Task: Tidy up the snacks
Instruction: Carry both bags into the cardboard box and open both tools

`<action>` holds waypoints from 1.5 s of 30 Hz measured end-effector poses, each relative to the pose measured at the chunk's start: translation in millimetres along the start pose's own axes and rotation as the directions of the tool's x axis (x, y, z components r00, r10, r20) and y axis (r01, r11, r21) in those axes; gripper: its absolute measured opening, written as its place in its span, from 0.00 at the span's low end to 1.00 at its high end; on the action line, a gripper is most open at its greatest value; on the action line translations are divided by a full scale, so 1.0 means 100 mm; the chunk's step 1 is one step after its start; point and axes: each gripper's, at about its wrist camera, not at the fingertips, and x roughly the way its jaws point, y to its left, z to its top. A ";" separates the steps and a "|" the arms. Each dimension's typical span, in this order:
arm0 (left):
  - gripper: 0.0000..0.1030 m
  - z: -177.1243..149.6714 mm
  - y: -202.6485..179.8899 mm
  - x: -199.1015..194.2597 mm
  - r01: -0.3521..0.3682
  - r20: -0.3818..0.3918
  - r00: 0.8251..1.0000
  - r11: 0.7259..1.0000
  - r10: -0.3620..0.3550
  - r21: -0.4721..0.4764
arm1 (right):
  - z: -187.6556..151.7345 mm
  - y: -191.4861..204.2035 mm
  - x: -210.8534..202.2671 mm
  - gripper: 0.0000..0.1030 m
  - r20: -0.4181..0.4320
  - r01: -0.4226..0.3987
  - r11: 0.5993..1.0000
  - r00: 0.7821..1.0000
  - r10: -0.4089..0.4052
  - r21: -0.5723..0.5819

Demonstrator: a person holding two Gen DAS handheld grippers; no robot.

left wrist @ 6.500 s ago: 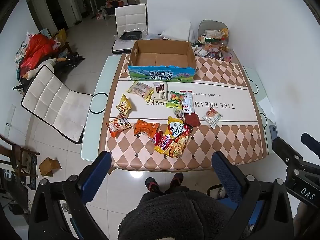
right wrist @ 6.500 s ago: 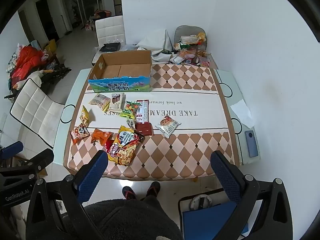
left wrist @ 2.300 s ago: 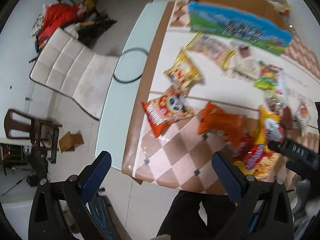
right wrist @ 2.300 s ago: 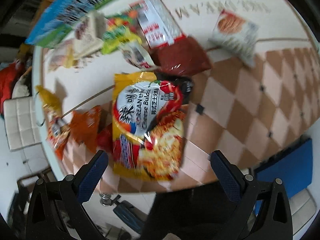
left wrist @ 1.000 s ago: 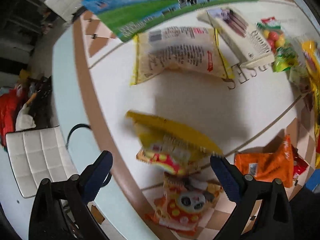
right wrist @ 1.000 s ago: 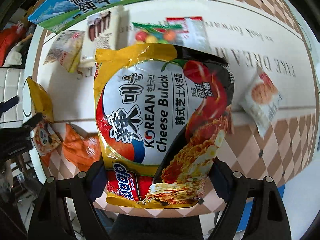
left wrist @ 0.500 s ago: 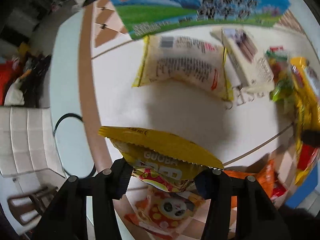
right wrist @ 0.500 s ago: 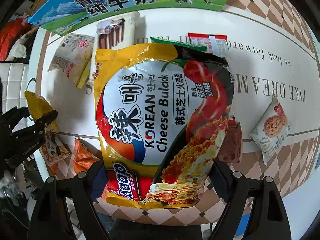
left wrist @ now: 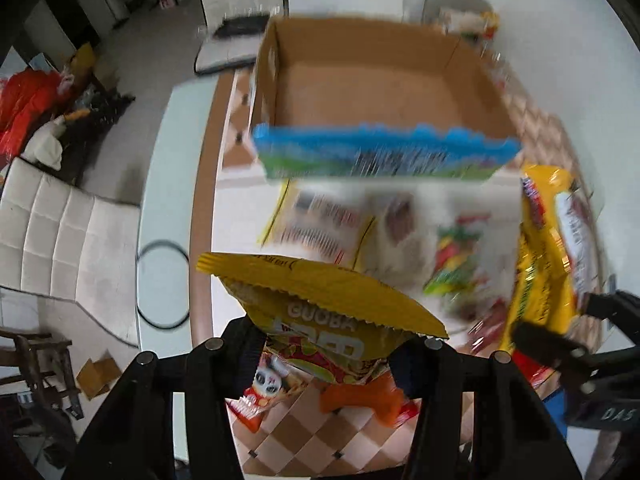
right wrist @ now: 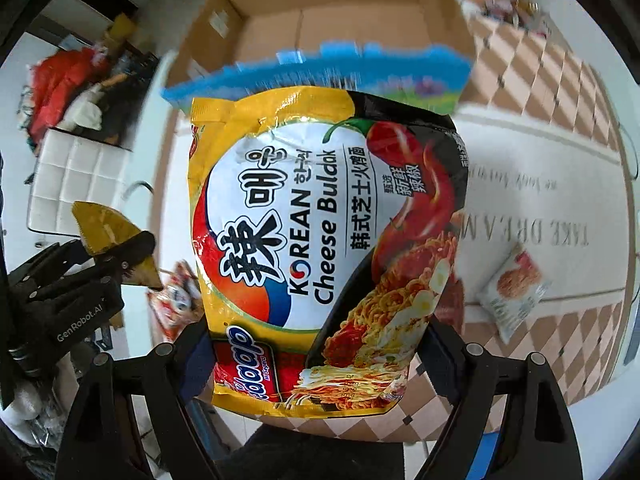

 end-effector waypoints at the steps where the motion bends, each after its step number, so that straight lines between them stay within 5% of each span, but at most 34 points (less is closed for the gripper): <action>1: 0.49 0.10 -0.06 -0.07 0.004 0.016 1.000 1.000 -0.004 -0.005 | 0.03 -0.04 -0.10 0.86 0.013 -0.006 1.000 1.000 0.006 -0.002; 12: 0.49 1.13 -0.28 -0.30 0.053 0.084 0.995 0.998 -0.050 -0.026 | 1.12 -0.17 -0.76 0.86 0.132 -0.032 0.999 0.991 0.033 -0.007; 20: 0.49 1.93 -0.42 0.23 0.089 -0.006 0.996 0.995 -0.089 -0.037 | 2.16 -0.25 -0.73 0.86 0.141 0.003 1.000 0.990 -0.003 0.005; 25: 0.49 2.32 -0.43 0.83 0.128 -0.143 0.980 0.989 -0.137 -0.075 | 2.72 -0.36 -0.32 0.86 0.104 -0.001 1.000 0.995 -0.001 0.017; 31: 0.49 2.57 -0.33 1.66 0.133 -0.303 0.937 0.980 -0.173 -0.148 | 3.19 -0.53 0.34 0.86 0.029 0.018 0.999 0.999 -0.020 0.042; 34: 0.49 2.63 -0.35 1.94 0.123 -0.347 0.922 0.979 -0.173 -0.159 | 3.33 -0.59 0.63 0.86 -0.009 0.039 0.998 0.999 -0.039 0.040; 45: 0.50 2.69 -0.49 2.28 0.055 -0.400 0.912 0.993 -0.093 -0.104 | 3.63 -0.69 1.33 0.86 -0.088 0.089 0.996 0.992 -0.087 0.013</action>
